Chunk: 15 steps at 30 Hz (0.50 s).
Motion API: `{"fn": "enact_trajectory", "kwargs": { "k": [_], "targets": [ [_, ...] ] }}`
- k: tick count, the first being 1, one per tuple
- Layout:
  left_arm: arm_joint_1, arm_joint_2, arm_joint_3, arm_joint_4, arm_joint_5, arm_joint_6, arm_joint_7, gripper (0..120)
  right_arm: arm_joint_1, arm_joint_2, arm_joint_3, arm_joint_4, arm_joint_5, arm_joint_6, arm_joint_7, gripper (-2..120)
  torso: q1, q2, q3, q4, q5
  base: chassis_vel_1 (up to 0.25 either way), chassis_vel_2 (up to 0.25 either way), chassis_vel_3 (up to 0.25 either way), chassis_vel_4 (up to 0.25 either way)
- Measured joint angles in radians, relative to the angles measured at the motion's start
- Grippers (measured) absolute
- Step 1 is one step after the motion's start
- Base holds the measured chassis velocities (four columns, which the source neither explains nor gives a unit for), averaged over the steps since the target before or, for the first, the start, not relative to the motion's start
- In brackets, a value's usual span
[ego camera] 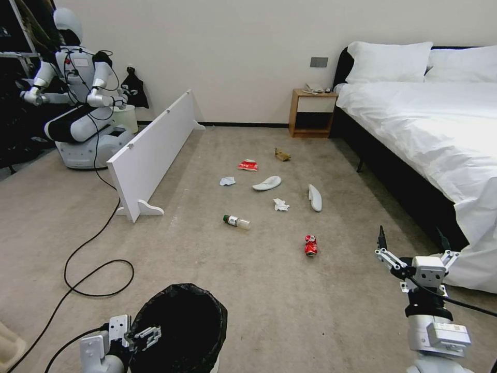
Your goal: Pick up the trash bin, then pick up the garbage from the floor and place it into the trash bin.
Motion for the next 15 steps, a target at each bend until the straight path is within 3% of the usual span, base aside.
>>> {"fn": "enact_trajectory", "kwargs": {
  "k": [10, 15],
  "targets": [
    [-0.02, -0.004, 0.014, 0.052, -0.047, 0.027, -0.016, 99, -0.014, 0.0, 0.005, 0.018, 0.002, 0.001, -0.002, 100, 0.0, 0.0, 0.0, 0.0001, 0.0001, 0.0, 0.0, 0.0, 0.0],
    [-0.03, -0.001, 0.026, 0.078, -0.053, 0.037, -0.025, 79, -0.025, 0.001, 0.011, 0.033, 0.002, 0.001, -0.003, 100, 0.0, 0.0, 0.0, 0.0004, 0.0015, 0.0, 0.0, 0.0, 0.0]
  ]
}}
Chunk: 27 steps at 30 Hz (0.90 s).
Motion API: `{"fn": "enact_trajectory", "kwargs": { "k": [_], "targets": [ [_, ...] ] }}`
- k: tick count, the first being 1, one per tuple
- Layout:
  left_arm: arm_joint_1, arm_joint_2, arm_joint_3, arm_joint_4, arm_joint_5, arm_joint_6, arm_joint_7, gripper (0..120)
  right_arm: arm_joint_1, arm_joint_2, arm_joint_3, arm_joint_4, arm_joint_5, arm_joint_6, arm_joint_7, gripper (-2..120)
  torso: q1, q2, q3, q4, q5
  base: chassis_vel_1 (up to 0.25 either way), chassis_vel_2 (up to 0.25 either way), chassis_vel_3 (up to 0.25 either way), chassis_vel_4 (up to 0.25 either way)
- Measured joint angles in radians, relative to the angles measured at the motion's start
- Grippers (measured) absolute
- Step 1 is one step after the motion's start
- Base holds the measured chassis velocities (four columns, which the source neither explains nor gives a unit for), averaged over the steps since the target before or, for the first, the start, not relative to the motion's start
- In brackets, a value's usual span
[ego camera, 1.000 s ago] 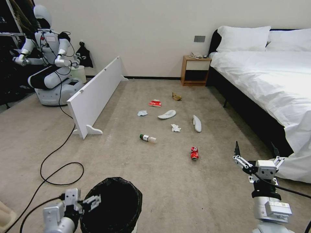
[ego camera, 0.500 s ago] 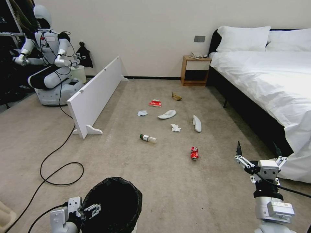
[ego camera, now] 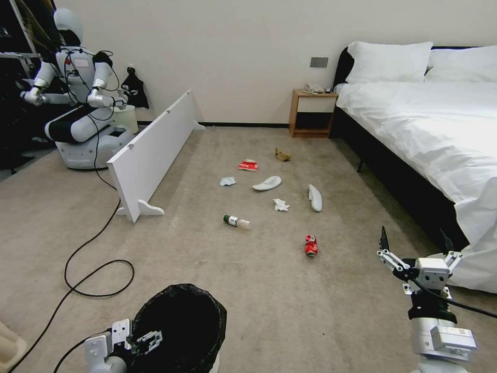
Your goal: Pick up the trash bin, then pick up the garbage from the floor and place it into the trash bin.
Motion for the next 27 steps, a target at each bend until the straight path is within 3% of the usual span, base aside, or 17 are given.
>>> {"fn": "enact_trajectory", "kwargs": {
  "k": [4, 7, 20, 27],
  "targets": [
    [-0.002, -0.001, 0.003, 0.009, 0.002, 0.0, 0.0, 70, -0.005, 0.002, 0.001, 0.006, 0.0, 0.0, -0.001, 100, 0.0, 0.0, 0.0, 0.0, 0.0002, 0.0, 0.0, 0.0, 0.0],
    [-0.002, -0.001, 0.003, 0.012, 0.002, 0.0, 0.0, 53, -0.011, 0.005, 0.003, 0.011, -0.001, 0.0, -0.003, 100, 0.0, 0.0, 0.0, 0.0, -0.0006, 0.0, 0.0, 0.0, 0.0],
    [0.015, 0.005, -0.007, 0.012, -0.005, 0.002, 0.002, 11, -0.022, 0.016, 0.0, 0.016, -0.01, 0.003, -0.009, 100, 0.0, 0.0, 0.0, -0.0004, -0.0013, 0.0, 0.0, 0.0, 0.0],
    [0.022, 0.009, -0.012, 0.012, -0.023, 0.002, 0.005, 7, -0.03, 0.02, 0.003, 0.017, -0.017, 0.007, -0.013, 100, 0.0, 0.0, 0.0, -0.0006, -0.0015, 0.0, 0.0, 0.0, 0.0]
  ]
}}
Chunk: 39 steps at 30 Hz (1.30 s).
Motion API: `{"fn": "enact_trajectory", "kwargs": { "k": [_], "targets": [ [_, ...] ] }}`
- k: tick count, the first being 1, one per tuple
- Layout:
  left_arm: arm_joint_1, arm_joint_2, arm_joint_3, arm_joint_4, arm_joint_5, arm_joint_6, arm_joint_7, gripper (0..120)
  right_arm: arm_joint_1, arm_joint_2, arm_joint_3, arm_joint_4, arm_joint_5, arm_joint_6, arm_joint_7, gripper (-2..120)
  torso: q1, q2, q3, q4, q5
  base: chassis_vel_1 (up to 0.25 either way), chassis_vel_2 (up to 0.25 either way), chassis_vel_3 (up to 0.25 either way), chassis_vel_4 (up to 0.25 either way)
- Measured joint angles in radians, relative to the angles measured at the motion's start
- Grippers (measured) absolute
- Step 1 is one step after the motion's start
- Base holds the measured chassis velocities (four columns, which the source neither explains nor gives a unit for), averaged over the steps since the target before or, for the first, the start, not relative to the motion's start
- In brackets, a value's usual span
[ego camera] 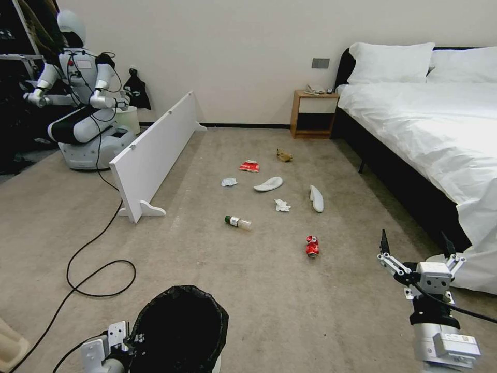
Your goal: Pick up the trash bin, then pick up the garbage from the floor and place it into the trash bin.
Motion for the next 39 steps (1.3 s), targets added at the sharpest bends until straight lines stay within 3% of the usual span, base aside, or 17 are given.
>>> {"fn": "enact_trajectory", "kwargs": {
  "k": [5, 10, 11, 12, 14, 15, 17, 24, 33, 39],
  "targets": [
    [0.007, 0.0, -0.008, -0.012, -0.014, 0.004, -0.002, 6, -0.006, 0.001, 0.004, 0.006, 0.006, -0.001, 0.003, 100, 0.0, 0.0, 0.0, 0.0004, -0.0007, 0.0, 0.0, 0.0, 0.0],
    [0.018, -0.005, -0.031, -0.067, -0.034, 0.02, -0.011, 3, -0.031, -0.001, 0.005, 0.011, 0.048, -0.01, 0.017, 100, 0.0, -0.001, 0.001, 0.0002, -0.0026, 0.0, 0.0, 0.0, 0.0],
    [0.025, -0.006, -0.043, -0.111, -0.036, 0.025, -0.007, 3, -0.041, -0.005, 0.01, 0.012, 0.066, -0.015, 0.019, 100, 0.0, -0.001, 0.001, -0.0001, -0.0033, 0.0, 0.0, 0.0, 0.0],
    [0.025, -0.006, -0.043, -0.111, -0.036, 0.025, -0.007, 3, -0.041, -0.005, 0.01, 0.012, 0.066, -0.015, 0.019, 100, 0.0, -0.001, 0.001, -0.0001, -0.0033, 0.0, 0.0, 0.0, 0.0],
    [0.035, -0.008, -0.069, -0.183, -0.021, 0.01, -0.006, 3, -0.059, -0.015, 0.022, 0.014, 0.093, -0.04, 0.022, 100, 0.0, -0.001, 0.001, 0.0, -0.0005, 0.0, 0.0, 0.0, 0.0],
    [0.035, -0.008, -0.069, -0.183, -0.021, 0.01, -0.006, 3, -0.059, -0.015, 0.022, 0.014, 0.093, -0.04, 0.022, 100, 0.0, -0.001, 0.001, 0.0, -0.0005, 0.0, 0.0, 0.0, 0.0],
    [0.039, -0.013, -0.082, -0.252, 0.015, -0.009, 0.002, 3, -0.087, -0.024, 0.039, 0.013, 0.113, -0.069, 0.024, 100, 0.0, -0.001, 0.0, 0.0003, -0.0013, 0.0, 0.0, 0.0, 0.0],
    [0.029, -0.03, -0.117, -0.382, 0.077, -0.023, -0.004, 2, -0.151, -0.024, 0.048, -0.014, 0.107, -0.056, 0.002, 100, 0.0, 0.0, 0.0, 0.0001, -0.0003, 0.0, 0.0, 0.0, 0.0],
    [0.029, -0.048, -0.171, -0.453, 0.085, -0.035, -0.012, 2, -0.169, -0.012, 0.052, -0.05, 0.114, 0.007, -0.048, 100, 0.0, 0.0, 0.0, 0.0003, 0.0, 0.0, 0.0, 0.0, 0.0],
    [0.04, -0.061, -0.181, -0.449, 0.075, -0.044, -0.006, 2, -0.172, -0.007, 0.053, -0.073, 0.127, 0.032, -0.081, 100, 0.0, 0.0, 0.0, 0.0003, -0.0001, 0.0, 0.0, 0.0, 0.0]
  ]
}}
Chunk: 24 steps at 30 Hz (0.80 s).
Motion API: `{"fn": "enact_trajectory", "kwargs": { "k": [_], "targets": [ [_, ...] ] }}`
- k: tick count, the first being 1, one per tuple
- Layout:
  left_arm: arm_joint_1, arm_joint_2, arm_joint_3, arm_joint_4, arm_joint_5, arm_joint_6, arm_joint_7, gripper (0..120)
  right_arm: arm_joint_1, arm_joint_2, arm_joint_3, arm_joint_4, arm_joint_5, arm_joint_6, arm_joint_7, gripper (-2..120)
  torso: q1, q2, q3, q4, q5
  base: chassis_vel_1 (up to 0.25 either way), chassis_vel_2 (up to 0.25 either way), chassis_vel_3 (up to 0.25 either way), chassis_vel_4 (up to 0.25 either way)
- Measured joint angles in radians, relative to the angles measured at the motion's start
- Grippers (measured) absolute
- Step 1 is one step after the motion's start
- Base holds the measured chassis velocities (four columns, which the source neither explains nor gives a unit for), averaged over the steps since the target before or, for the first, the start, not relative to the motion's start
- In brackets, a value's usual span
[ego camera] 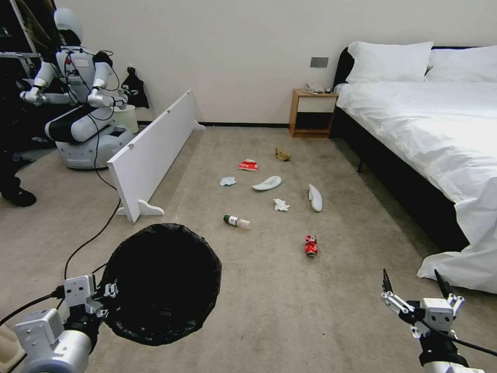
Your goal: Pick up the trash bin, then pick up the garbage from the floor and place it into the trash bin.
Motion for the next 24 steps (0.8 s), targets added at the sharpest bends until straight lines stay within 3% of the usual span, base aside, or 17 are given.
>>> {"fn": "enact_trajectory", "kwargs": {
  "k": [8, 24],
  "targets": [
    [0.0, -0.001, 0.008, 0.001, 0.007, -0.001, 0.001, 2, 0.003, 0.002, 0.002, -0.007, 0.007, 0.005, -0.006, 100, 0.0, 0.0, 0.0, -0.0001, 0.0001, -0.016, 0.018, 0.032, -0.015],
    [-0.002, 0.0, 0.019, 0.019, 0.017, -0.002, 0.002, 2, 0.017, 0.005, 0.004, -0.009, 0.014, 0.007, -0.014, 100, 0.0, 0.0, 0.0, -0.0001, 0.0001, -0.139, 0.156, 0.161, -0.16]
  ]
}}
